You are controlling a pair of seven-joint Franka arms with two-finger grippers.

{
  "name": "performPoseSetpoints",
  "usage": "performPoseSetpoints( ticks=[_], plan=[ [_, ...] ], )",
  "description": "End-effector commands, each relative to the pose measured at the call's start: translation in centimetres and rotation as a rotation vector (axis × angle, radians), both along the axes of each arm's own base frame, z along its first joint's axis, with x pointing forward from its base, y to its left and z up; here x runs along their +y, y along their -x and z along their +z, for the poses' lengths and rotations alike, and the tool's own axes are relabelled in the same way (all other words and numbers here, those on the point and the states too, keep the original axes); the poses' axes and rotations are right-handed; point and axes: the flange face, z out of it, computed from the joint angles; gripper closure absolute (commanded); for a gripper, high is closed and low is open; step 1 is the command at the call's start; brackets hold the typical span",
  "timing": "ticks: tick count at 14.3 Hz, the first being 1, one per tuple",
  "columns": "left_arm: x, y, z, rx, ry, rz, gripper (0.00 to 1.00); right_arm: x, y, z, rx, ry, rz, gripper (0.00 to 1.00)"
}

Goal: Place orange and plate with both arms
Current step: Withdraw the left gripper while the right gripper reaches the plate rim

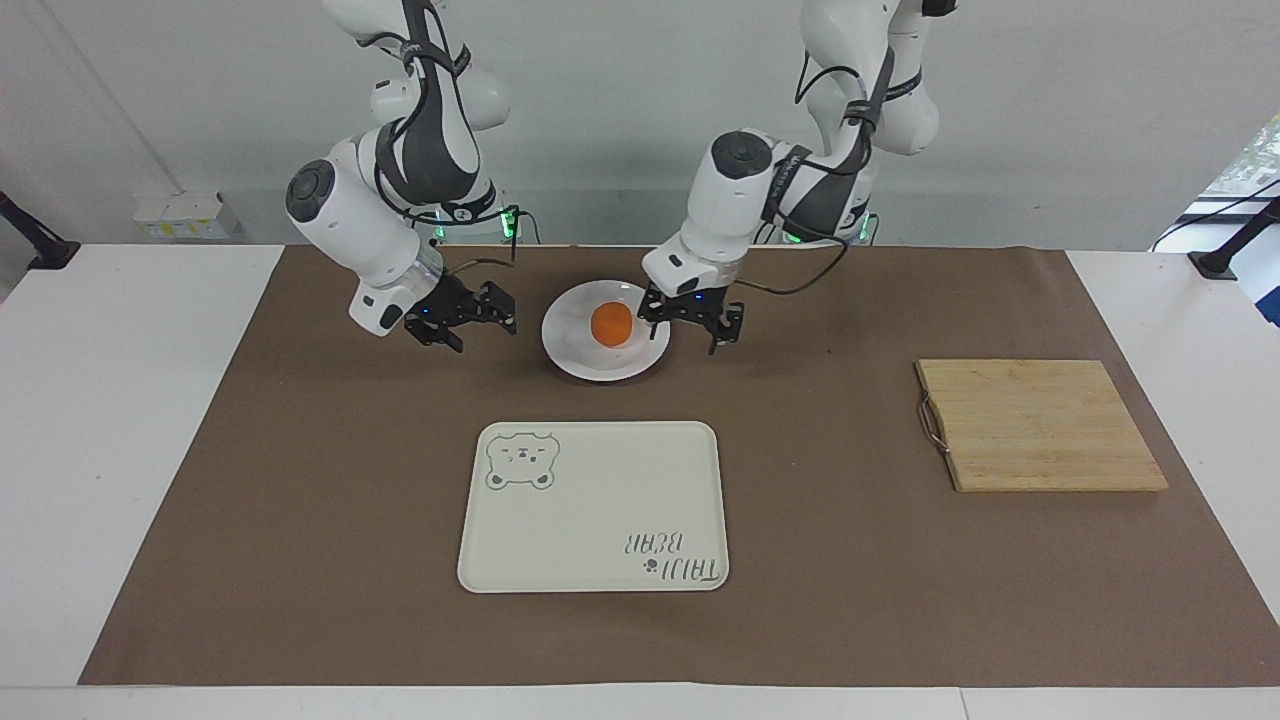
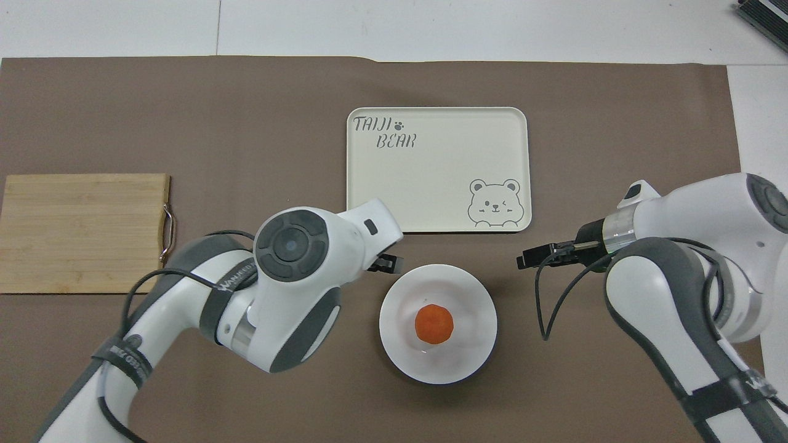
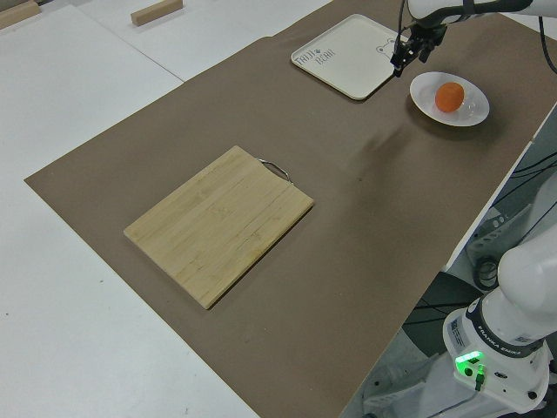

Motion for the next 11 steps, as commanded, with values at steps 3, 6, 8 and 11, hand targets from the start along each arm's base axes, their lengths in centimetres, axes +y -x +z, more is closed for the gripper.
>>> performPoseSetpoints(
  ticks=[3, 6, 8, 11],
  plan=[
    [14.1, -5.8, 4.4, -0.071, -0.040, -0.070, 0.00, 4.2, 1.8, -5.7, -0.005, -0.050, 0.009, 0.00],
    [21.3, -8.0, 9.3, -0.074, -0.060, -0.069, 0.00, 5.4, 3.0, -7.7, 0.002, -0.034, 0.022, 0.00],
    [23.7, -8.6, 12.7, -0.071, -0.126, -0.070, 0.00, 5.6, 3.8, -8.9, 0.014, -0.023, 0.025, 0.00],
    [25.8, -8.8, 17.0, -0.083, -0.137, -0.039, 0.00, 5.4, 5.6, -9.9, 0.047, -0.019, 0.040, 0.00]
  ],
)
